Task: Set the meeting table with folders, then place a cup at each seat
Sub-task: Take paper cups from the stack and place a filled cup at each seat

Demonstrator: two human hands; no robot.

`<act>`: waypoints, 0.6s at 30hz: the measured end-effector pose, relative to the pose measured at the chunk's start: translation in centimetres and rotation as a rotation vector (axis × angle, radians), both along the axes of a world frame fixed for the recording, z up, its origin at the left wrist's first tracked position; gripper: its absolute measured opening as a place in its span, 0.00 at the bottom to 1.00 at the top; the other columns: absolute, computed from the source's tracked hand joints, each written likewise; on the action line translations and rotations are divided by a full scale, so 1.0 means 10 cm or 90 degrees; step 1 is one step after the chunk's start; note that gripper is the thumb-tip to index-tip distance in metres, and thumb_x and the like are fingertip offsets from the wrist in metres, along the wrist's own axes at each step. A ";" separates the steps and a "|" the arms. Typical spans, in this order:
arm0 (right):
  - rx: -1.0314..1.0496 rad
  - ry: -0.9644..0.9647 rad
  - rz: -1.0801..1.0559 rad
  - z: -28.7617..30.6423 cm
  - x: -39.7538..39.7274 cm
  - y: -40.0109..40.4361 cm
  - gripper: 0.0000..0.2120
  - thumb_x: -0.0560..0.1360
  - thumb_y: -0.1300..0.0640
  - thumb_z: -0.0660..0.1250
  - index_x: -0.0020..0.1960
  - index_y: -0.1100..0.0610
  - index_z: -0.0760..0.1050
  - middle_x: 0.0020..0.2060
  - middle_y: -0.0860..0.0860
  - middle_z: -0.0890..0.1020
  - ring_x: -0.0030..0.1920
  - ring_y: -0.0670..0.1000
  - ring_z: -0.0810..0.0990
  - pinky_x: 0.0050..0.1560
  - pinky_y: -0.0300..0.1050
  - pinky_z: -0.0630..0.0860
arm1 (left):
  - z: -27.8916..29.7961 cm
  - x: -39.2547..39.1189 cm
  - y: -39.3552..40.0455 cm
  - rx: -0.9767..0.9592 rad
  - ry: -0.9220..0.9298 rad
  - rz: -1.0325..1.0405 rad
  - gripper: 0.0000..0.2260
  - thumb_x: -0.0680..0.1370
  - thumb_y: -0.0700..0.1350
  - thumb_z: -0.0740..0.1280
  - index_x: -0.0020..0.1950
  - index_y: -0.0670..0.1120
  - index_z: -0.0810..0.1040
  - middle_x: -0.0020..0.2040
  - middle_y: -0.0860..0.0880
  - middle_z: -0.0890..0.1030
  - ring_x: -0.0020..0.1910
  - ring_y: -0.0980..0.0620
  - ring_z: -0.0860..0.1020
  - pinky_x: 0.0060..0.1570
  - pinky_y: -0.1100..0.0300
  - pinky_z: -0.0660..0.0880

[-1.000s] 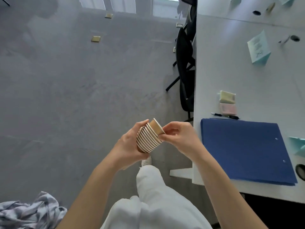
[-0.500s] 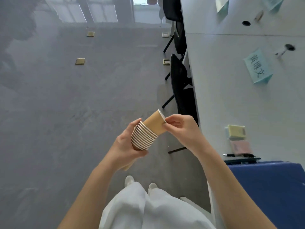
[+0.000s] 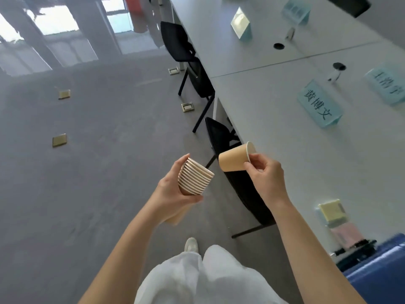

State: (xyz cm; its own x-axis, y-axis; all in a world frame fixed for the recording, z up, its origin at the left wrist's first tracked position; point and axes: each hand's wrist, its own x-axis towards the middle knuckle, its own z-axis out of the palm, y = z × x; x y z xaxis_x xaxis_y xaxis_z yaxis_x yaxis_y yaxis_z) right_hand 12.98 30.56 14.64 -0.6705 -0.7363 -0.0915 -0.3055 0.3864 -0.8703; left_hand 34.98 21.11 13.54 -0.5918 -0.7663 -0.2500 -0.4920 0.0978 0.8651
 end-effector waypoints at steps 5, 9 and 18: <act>0.135 0.095 -0.044 -0.25 -0.46 -0.35 0.11 0.75 0.61 0.66 0.56 0.59 0.80 0.48 0.54 0.85 0.47 0.51 0.81 0.51 0.40 0.75 | 0.00 -0.44 -0.58 0.006 -0.022 -0.086 0.45 0.65 0.44 0.79 0.73 0.66 0.57 0.56 0.58 0.73 0.52 0.58 0.75 0.46 0.66 0.73; 0.186 0.140 -0.167 -0.54 -1.02 -0.62 0.10 0.74 0.63 0.65 0.52 0.61 0.81 0.47 0.58 0.85 0.48 0.59 0.81 0.45 0.38 0.67 | -0.08 -0.81 -0.95 0.013 -0.054 -0.137 0.45 0.65 0.46 0.79 0.73 0.66 0.57 0.54 0.58 0.73 0.50 0.57 0.75 0.45 0.66 0.73; 0.305 0.242 -0.190 -1.19 -1.81 -1.15 0.09 0.76 0.63 0.61 0.52 0.60 0.78 0.49 0.58 0.80 0.53 0.61 0.76 0.42 0.50 0.73 | -0.21 -1.60 -1.74 -0.007 -0.117 -0.195 0.44 0.63 0.47 0.77 0.70 0.71 0.58 0.53 0.60 0.75 0.50 0.56 0.77 0.50 0.54 0.79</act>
State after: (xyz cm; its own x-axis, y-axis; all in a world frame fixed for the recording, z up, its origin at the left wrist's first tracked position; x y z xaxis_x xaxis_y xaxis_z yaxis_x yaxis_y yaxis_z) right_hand -5.09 19.10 2.78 -0.8887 -0.4516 -0.0791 -0.3767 0.8176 -0.4355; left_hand 18.94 3.70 11.44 -0.7398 -0.5642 -0.3666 -0.5864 0.2736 0.7624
